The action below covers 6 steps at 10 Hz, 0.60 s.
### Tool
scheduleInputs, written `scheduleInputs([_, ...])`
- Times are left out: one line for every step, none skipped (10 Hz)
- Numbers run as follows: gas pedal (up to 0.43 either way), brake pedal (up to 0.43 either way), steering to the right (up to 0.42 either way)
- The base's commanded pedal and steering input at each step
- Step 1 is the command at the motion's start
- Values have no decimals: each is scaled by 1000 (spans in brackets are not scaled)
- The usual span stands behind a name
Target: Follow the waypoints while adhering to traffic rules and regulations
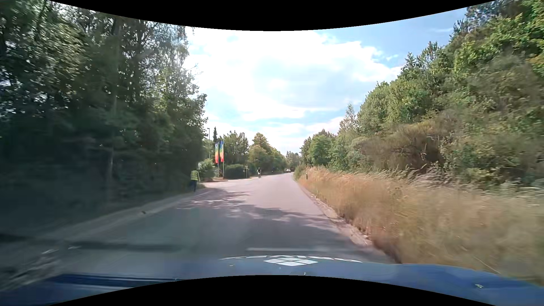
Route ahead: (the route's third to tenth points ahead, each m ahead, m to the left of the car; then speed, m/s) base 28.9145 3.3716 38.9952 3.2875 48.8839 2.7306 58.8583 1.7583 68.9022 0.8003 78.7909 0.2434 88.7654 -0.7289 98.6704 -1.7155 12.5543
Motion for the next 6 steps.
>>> scheduleInputs([150, 0, -2])
scheduleInputs([150, 0, -2])
scheduleInputs([150, 0, -3])
scheduleInputs([150, 0, -4])
scheduleInputs([150, 0, -3])
scheduleInputs([150, 0, -3])
